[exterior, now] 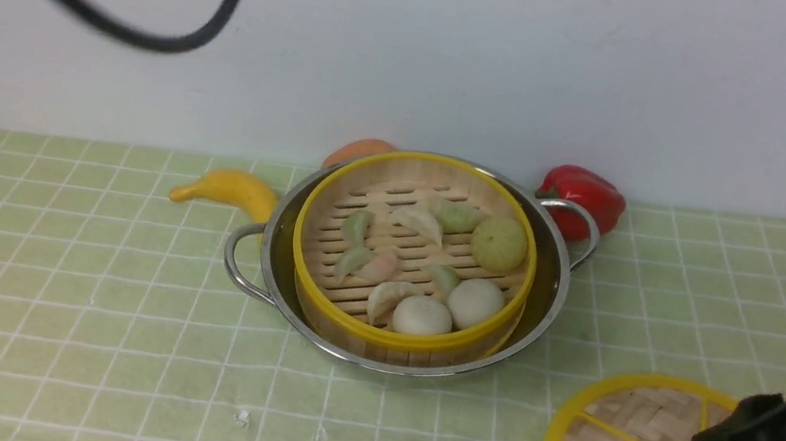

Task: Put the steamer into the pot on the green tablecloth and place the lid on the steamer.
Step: 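Move the gripper down to the bamboo steamer lid and grasp its center knob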

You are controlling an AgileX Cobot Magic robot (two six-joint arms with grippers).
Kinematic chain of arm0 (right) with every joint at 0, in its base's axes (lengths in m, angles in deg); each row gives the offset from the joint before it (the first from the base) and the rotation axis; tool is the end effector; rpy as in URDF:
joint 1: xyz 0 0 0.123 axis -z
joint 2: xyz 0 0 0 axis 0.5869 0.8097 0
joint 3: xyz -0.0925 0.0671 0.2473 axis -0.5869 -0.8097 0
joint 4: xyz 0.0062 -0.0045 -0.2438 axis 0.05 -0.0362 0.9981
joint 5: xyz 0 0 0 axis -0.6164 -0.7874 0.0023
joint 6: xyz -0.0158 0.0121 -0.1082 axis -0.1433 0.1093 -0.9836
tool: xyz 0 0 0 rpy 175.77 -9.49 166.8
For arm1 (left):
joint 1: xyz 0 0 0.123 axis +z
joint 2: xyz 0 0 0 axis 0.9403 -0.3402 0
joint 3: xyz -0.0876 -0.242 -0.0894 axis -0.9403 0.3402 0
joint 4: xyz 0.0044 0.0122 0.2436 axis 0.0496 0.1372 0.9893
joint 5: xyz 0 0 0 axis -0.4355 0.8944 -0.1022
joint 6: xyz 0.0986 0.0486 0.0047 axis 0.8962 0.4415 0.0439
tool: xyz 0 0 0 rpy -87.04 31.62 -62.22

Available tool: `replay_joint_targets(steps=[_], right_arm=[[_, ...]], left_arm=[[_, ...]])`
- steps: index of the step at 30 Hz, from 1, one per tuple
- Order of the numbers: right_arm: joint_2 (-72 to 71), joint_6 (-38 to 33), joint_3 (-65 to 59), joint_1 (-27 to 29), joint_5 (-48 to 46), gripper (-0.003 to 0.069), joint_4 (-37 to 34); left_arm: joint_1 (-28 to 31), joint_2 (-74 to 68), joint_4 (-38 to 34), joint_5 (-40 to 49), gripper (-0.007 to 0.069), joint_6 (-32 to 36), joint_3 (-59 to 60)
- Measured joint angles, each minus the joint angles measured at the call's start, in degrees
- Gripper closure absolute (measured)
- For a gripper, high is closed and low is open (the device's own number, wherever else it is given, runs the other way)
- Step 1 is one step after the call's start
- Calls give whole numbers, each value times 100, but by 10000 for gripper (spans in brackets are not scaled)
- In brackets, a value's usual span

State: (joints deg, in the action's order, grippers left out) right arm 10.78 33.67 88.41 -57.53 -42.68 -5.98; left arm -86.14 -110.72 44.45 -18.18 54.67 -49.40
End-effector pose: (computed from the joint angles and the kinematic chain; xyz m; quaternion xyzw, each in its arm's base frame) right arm 0.1999 0.0919 0.2433 -0.0724 0.9725 0.1163 0.1881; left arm 0.2958 -0.0849 0.4258 0.1452 0.9055 -0.0481 0.3959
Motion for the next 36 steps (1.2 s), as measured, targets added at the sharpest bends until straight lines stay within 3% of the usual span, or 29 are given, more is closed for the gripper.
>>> replay_joint_targets(steps=[6, 14, 19, 30, 36], right_arm=[[853, 214, 341, 0, 50, 419, 810], [1997, 203, 409, 0, 259, 419, 1298], [2320, 265, 409, 0, 415, 419, 1356], [2761, 390, 423, 0, 679, 419, 1467], [2774, 657, 530, 0, 607, 518, 1641]], left_arm=[[0, 1630, -359, -1740, 648, 111, 2670], [0, 3708, -1531, -3533, 646, 1119, 5500], [0, 4568, -1859, -3749, 646, 1508, 6228], [0, 5043, -2166, -3366, 646, 1538, 6520], [0, 5047, -2190, -3334, 643, 1538, 6520]])
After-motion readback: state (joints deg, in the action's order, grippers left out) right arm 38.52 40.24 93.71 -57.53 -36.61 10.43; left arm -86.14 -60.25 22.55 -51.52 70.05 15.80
